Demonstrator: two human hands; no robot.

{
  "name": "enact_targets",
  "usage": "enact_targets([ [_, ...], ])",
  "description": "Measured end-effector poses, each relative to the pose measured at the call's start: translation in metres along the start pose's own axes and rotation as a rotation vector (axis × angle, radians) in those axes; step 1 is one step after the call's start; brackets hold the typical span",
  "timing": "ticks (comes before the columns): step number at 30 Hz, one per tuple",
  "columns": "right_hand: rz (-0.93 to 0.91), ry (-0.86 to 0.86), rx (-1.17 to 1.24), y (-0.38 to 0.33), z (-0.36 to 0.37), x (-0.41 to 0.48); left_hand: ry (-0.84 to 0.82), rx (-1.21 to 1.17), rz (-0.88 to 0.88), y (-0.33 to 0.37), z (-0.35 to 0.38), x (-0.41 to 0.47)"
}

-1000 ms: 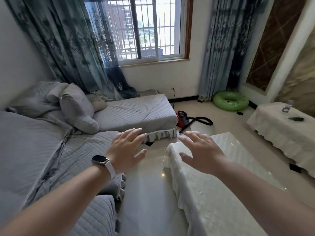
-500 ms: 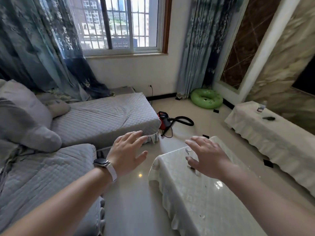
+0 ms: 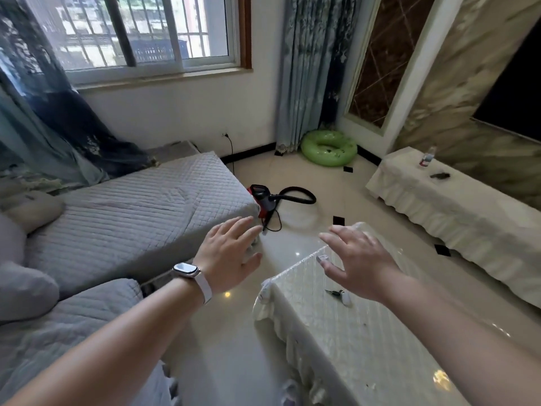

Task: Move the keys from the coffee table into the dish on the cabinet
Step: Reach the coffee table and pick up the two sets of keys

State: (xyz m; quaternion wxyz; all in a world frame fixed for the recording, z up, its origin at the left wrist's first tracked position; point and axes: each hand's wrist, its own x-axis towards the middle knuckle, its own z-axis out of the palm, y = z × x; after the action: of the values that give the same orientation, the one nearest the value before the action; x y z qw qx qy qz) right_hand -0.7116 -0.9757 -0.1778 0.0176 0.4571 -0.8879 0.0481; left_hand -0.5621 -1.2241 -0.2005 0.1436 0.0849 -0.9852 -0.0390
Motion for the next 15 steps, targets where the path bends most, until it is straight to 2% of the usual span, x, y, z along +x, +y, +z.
enact_targets([
  [9, 0.108, -0.082, 0.076, 0.066, 0.049, 0.085, -0.143, 0.022, 0.1, -0.019, 0.057, 0.12],
  [15, 0.166, -0.095, 0.093, 0.119, 0.056, 0.131, -0.215, 0.055, 0.187, -0.019, 0.085, 0.209],
])
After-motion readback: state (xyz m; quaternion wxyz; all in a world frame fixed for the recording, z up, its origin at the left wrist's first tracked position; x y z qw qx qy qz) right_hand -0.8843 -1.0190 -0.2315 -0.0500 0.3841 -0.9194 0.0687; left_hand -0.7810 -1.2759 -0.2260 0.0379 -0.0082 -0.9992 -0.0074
